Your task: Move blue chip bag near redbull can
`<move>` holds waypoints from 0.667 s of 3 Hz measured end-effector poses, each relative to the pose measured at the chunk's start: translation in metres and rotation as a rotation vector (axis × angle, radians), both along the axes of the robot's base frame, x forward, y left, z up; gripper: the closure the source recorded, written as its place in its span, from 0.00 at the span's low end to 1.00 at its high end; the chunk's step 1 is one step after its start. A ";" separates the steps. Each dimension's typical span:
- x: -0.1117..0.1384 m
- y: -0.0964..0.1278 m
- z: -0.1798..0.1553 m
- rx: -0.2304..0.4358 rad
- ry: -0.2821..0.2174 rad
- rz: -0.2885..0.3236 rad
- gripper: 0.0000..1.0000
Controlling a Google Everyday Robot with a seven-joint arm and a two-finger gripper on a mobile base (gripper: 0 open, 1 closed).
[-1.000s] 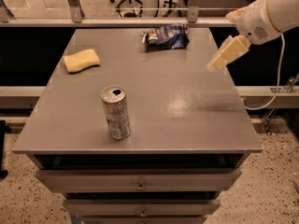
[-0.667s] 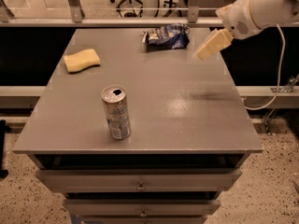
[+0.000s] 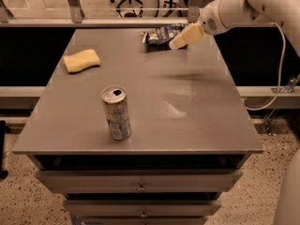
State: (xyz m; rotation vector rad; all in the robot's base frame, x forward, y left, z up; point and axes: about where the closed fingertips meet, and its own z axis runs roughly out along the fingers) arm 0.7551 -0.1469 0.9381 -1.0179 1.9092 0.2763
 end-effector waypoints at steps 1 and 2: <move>0.031 0.001 -0.020 0.025 0.022 -0.076 0.00; 0.055 -0.002 -0.037 0.048 0.041 -0.139 0.00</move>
Offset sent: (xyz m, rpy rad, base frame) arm 0.0888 -0.0127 -0.0578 0.0822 0.0594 -0.2368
